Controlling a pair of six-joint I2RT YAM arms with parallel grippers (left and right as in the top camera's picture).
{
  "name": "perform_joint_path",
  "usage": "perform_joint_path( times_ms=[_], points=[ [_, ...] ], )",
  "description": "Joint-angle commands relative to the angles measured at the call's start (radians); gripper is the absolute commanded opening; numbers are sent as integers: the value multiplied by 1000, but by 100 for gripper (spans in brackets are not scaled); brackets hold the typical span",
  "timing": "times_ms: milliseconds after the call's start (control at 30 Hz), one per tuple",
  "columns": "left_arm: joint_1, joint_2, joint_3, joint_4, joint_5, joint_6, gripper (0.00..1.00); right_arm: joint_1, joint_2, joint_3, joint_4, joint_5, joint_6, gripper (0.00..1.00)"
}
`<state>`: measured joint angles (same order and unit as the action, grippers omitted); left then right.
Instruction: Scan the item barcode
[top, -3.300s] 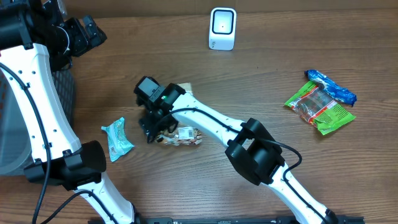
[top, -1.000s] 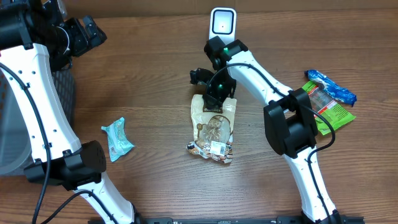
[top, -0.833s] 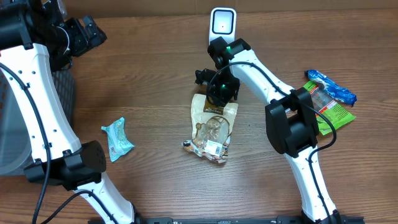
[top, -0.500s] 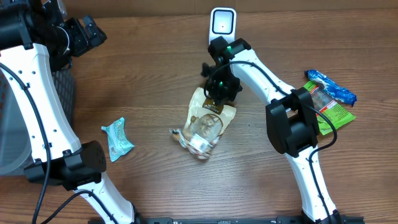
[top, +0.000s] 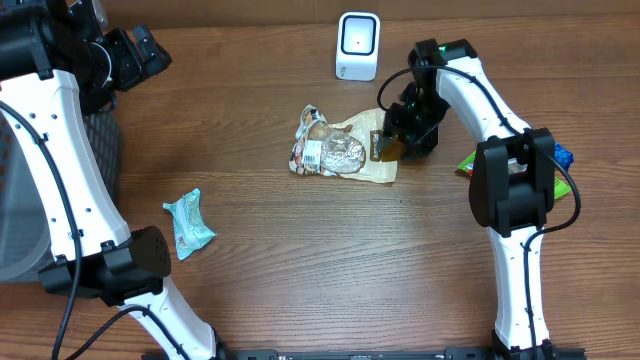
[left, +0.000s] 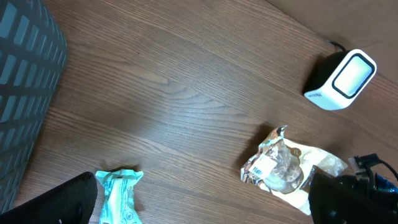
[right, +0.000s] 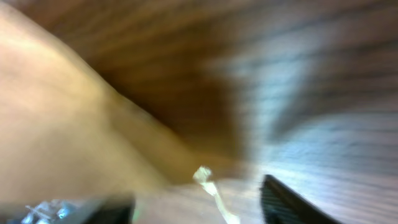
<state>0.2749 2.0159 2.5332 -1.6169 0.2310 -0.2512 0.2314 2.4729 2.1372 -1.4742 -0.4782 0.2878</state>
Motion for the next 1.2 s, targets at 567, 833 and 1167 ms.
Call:
perform_joint_path(
  times_ms=[567,833,1167],
  points=[
    [-10,-15,15,0,-5,20,100,156,-21,-122,422,-195,-97,77],
    [-10,-15,15,0,-5,20,100,203,-21,-199,491,-72,-39,25],
    [-10,-15,15,0,-5,20,100,176,-43,-197,509,-72,-18,4]
  ],
)
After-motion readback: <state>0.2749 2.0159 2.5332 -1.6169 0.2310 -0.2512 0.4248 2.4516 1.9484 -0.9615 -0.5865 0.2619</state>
